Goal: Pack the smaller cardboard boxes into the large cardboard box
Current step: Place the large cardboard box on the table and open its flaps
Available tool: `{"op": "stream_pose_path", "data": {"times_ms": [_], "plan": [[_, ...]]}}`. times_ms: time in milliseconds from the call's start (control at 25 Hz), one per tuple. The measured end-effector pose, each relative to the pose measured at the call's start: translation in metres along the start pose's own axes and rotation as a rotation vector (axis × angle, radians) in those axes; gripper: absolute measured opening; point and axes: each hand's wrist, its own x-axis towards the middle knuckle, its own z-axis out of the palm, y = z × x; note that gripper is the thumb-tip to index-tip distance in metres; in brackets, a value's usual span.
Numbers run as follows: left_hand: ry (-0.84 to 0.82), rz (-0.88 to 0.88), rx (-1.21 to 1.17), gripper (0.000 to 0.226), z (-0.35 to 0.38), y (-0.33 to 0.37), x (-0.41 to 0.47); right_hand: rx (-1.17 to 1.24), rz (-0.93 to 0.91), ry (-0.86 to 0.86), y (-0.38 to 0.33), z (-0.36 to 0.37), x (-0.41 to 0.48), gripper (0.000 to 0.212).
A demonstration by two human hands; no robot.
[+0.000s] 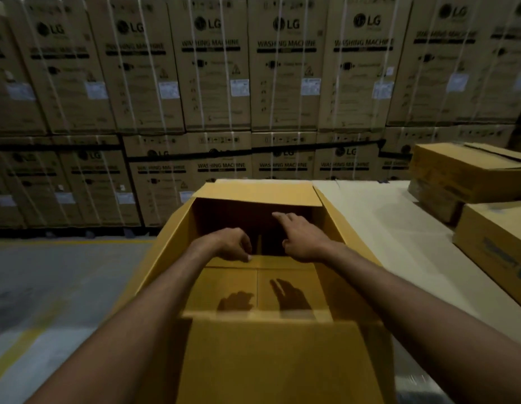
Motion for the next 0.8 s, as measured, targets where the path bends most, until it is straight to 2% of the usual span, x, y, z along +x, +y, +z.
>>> {"op": "stream_pose_path", "data": {"times_ms": [120, 200, 240, 280, 320, 400, 440, 480, 560, 720, 800], "plan": [[-0.002, -0.016, 0.022, 0.057, -0.011, -0.023, 0.076, -0.047, 0.073, -0.098, 0.021, 0.020, 0.080, 0.073], [0.087, 0.015, 0.134, 0.052, -0.017, -0.033, 0.116, -0.043, 0.127, -0.208, 0.032, 0.037, 0.115, 0.068], [0.197, 0.027, 0.197, 0.045, -0.021, -0.037, 0.132, -0.048, 0.134, -0.223, 0.036, 0.043, 0.129, 0.069], [0.353, 0.038, 0.237, 0.038, -0.024, -0.043, 0.145, -0.066, 0.126, -0.178, 0.039, 0.046, 0.143, 0.069], [0.521, 0.052, 0.247, 0.035, -0.026, -0.051, 0.159, -0.081, 0.115, -0.062, 0.042, 0.044, 0.160, 0.067], [0.816, 0.111, 0.202, 0.047, -0.034, -0.069, 0.185, -0.090, 0.098, 0.249, 0.047, 0.032, 0.192, 0.062], [0.899, 0.153, 0.165, 0.054, -0.044, -0.078, 0.201, -0.077, 0.087, 0.361, 0.049, 0.023, 0.210, 0.064], [0.923, 0.176, 0.151, 0.059, -0.056, -0.086, 0.217, -0.070, 0.082, 0.415, 0.051, 0.014, 0.228, 0.068], [0.833, 0.133, 0.167, 0.061, -0.080, -0.098, 0.255, -0.066, 0.098, 0.383, 0.060, 0.001, 0.269, 0.074], [0.585, -0.022, 0.277, 0.061, -0.093, -0.127, 0.315, -0.139, 0.210, 0.117, 0.096, 0.012, 0.329, 0.064], [0.513, -0.022, 0.217, 0.053, -0.084, -0.144, 0.332, -0.152, 0.236, 0.011, 0.121, 0.029, 0.340, 0.059]]}}
